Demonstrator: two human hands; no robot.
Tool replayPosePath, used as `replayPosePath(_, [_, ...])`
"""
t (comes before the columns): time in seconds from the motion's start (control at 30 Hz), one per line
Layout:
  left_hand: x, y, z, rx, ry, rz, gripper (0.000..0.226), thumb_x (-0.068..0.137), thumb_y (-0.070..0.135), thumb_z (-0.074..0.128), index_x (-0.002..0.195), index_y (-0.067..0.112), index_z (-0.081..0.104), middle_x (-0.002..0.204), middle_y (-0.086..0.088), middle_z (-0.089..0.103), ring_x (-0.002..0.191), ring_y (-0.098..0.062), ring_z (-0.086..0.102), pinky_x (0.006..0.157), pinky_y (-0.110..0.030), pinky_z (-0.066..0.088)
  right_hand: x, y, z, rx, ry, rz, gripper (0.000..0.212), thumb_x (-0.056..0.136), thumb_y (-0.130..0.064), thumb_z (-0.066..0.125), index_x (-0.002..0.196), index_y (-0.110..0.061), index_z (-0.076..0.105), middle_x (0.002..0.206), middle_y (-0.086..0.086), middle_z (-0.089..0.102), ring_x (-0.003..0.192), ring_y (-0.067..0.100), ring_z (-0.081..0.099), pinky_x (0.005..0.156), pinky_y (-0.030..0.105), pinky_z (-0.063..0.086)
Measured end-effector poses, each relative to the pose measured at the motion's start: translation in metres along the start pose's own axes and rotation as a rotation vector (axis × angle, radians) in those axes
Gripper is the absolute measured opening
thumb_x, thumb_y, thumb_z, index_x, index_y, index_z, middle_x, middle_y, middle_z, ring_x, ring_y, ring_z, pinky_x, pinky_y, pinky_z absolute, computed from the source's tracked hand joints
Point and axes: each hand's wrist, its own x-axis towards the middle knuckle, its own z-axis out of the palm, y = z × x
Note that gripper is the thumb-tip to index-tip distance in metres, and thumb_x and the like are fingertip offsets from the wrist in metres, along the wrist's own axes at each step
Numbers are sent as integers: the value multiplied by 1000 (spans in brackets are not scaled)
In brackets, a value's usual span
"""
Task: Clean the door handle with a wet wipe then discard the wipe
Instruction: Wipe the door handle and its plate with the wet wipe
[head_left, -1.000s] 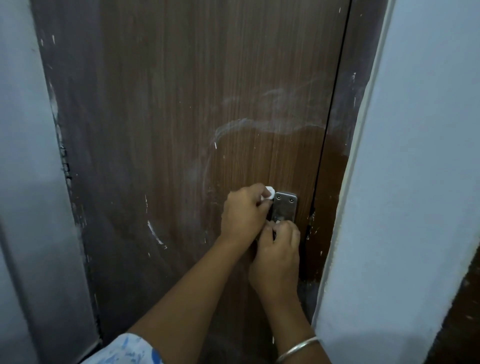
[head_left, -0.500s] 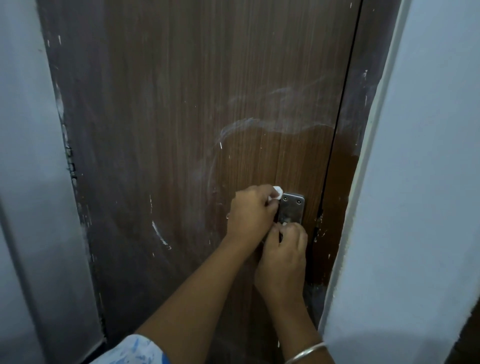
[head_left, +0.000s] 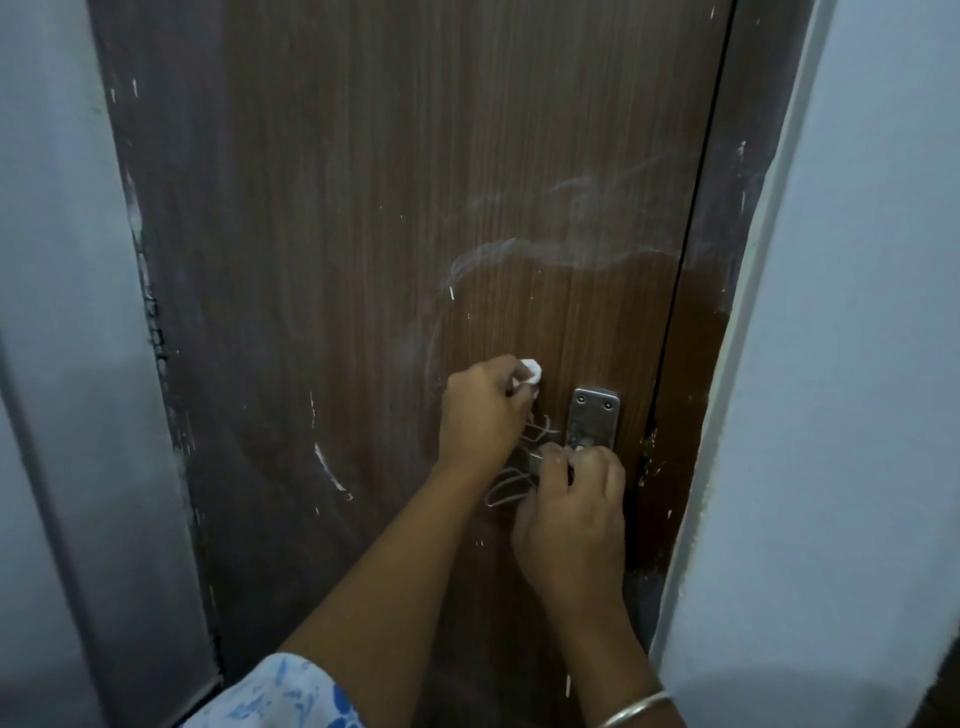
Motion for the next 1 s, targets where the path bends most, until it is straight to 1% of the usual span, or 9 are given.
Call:
replayPosePath(0.1, [8, -13, -11, 20, 79, -111, 6, 79, 17, 70, 85, 16, 70, 75, 0, 69, 57, 3, 55, 48, -7, 39, 0, -1, -1, -6, -10, 9, 48, 61, -11, 81, 104, -1, 63, 98, 20, 60, 100, 38, 58, 68, 33, 54])
replayPosePath(0.2, [4, -14, -12, 226, 12, 61, 12, 82, 16, 65, 93, 12, 70, 83, -7, 70, 67, -15, 62, 58, -22, 45, 1, -4, 0, -5, -19, 25, 49, 60, -11, 82, 104, -1, 63, 98, 21, 59, 99, 39, 58, 68, 34, 54])
replayPosePath(0.27, [6, -18, -16, 259, 0, 73, 13, 82, 16, 65, 94, 12, 69, 84, -8, 70, 71, -20, 64, 60, -26, 48, 0, -4, 0, -10, -26, 27, 50, 59, -11, 82, 104, -1, 63, 99, 22, 59, 99, 39, 58, 68, 34, 54])
replayPosePath(0.4, [17, -33, -26, 137, 95, -144, 8, 79, 17, 68, 87, 16, 71, 82, -6, 71, 72, -16, 65, 62, -23, 46, 0, 0, 1, -32, -30, 10, 52, 58, -12, 82, 105, -1, 63, 99, 22, 60, 99, 39, 59, 69, 35, 54])
replayPosePath(0.53, [11, -36, -21, 157, 25, -10, 8, 80, 15, 69, 88, 16, 71, 83, -4, 72, 67, -4, 61, 57, -8, 42, 1, 0, 5, -13, -3, 12, 51, 59, -11, 82, 105, 0, 62, 100, 22, 59, 100, 39, 57, 69, 35, 54])
replayPosePath(0.6, [15, -41, -25, 142, 65, -33, 9, 78, 14, 71, 87, 14, 72, 84, -4, 72, 64, 1, 56, 52, -1, 38, 1, -1, 7, -4, 3, 22, 52, 58, -11, 82, 105, 0, 62, 101, 22, 58, 100, 40, 56, 69, 36, 54])
replayPosePath(0.7, [21, -50, -32, 120, 157, -167, 12, 77, 15, 71, 88, 14, 72, 85, -7, 72, 67, -7, 58, 52, -3, 34, 1, 0, 8, -17, 3, 16, 54, 56, -12, 82, 105, 0, 62, 100, 23, 58, 100, 40, 57, 68, 36, 54])
replayPosePath(0.83, [17, -53, -30, 167, 100, -121, 10, 79, 16, 69, 89, 15, 71, 82, -5, 72, 65, -5, 56, 57, -10, 36, 0, 3, 10, -16, 22, -4, 52, 59, -11, 80, 106, 0, 61, 100, 24, 57, 100, 41, 56, 71, 38, 54])
replayPosePath(1.0, [15, -61, -35, 74, 196, -196, 11, 78, 13, 70, 89, 13, 71, 83, -6, 71, 66, -6, 61, 58, -14, 41, 0, 2, 11, -7, 19, 5, 53, 60, -12, 80, 107, 0, 60, 100, 23, 57, 101, 41, 55, 72, 39, 54])
